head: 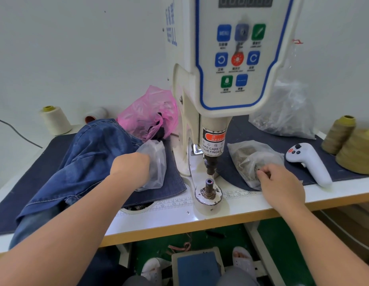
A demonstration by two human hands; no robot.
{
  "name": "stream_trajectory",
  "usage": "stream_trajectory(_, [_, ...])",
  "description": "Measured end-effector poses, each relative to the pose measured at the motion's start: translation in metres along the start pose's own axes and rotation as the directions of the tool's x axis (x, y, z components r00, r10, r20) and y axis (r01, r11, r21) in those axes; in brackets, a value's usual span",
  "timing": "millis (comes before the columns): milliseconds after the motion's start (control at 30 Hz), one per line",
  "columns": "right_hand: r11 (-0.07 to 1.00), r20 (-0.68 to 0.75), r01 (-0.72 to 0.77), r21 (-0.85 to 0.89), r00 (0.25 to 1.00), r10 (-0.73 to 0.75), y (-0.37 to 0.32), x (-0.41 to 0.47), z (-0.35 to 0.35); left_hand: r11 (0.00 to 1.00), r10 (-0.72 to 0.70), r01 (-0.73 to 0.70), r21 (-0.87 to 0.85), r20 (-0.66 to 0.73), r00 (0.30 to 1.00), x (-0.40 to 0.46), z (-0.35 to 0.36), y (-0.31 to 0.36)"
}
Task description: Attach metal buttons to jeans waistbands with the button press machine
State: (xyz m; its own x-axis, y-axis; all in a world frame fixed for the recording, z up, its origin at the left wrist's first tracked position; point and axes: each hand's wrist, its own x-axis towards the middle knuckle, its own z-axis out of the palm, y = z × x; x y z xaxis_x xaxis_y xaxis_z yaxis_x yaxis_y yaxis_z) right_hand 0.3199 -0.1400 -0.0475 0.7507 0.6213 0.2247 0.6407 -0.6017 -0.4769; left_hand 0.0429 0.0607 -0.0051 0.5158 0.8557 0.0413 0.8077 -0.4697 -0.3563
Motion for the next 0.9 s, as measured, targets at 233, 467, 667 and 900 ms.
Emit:
stream_trajectory(233, [1.0, -0.033, 0.011, 0.002, 0.999, -0.011, -0.002, -0.002, 0.001, 0.989, 0.13, -0.131, 0.073, 0.024, 0.991, -0.004, -0.001, 0.002])
stream_trajectory(467, [0.995, -0.103, 0.029, -0.098, 0.994, -0.039, -0.006, -0.008, 0.004, 0.937, -0.073, 0.015, -0.348, -0.154, 0.985, -0.009, -0.016, 0.008])
stream_trajectory(667, [0.996, -0.129, 0.047, -0.079, 0.99, -0.057, -0.006, -0.009, 0.003, 0.784, -0.17, -0.057, -0.618, -0.302, 0.938, -0.019, -0.031, 0.017])
stream_trajectory(900, [0.995, -0.115, 0.051, -0.082, 0.992, -0.061, -0.007, -0.01, 0.003, 0.606, -0.249, -0.111, -0.788, -0.32, 0.914, -0.018, -0.028, 0.021])
